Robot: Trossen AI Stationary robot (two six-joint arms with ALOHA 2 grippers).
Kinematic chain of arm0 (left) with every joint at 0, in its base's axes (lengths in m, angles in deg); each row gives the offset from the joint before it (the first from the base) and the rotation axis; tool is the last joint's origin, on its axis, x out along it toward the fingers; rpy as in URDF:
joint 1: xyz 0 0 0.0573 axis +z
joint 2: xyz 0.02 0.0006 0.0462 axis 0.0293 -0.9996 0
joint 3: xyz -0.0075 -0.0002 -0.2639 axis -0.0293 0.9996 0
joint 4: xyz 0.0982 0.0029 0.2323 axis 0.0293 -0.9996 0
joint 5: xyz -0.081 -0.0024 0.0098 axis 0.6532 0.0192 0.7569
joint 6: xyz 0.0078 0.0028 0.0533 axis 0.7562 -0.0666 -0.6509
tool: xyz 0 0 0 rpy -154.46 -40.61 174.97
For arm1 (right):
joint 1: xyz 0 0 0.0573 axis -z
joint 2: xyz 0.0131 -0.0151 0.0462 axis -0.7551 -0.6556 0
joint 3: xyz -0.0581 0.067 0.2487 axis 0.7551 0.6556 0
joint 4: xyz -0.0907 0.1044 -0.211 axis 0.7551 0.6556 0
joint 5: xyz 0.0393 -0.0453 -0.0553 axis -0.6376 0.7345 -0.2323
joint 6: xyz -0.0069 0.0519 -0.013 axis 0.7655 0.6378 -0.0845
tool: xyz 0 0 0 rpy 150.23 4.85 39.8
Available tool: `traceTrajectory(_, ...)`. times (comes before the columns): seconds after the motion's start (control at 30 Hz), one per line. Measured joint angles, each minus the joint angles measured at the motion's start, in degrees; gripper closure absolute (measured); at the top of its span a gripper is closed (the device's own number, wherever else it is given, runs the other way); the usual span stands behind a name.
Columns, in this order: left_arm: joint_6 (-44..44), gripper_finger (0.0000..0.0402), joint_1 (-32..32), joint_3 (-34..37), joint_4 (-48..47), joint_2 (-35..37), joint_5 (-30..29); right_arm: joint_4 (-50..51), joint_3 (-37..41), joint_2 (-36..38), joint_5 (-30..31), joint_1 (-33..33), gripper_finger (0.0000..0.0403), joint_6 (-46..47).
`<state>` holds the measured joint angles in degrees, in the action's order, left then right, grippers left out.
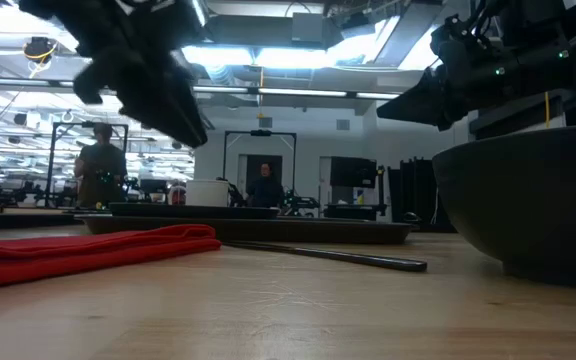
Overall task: Set up tray
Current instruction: Put the black bowl on the black plate
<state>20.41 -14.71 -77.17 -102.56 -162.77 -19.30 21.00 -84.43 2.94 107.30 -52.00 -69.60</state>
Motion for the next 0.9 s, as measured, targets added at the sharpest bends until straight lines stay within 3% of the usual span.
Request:
traceTrajectory(0.53,0.0,0.037,-10.3,-1.0,0.1,0.1,-5.6,4.2,-0.2,7.7,-3.0,0.0,0.0391,2.0)
traceTrajectory(0.67,-0.7,0.0397,-11.4,-1.0,0.1,0.1,-6.1,15.9,-4.8,8.1,-3.0,-0.1,0.0391,5.8)
traceTrajectory(0.9,-1.3,0.0401,-11.7,-1.0,0.1,0.1,-5.5,38.6,-16.6,7.8,-2.9,-2.8,0.0391,9.4)
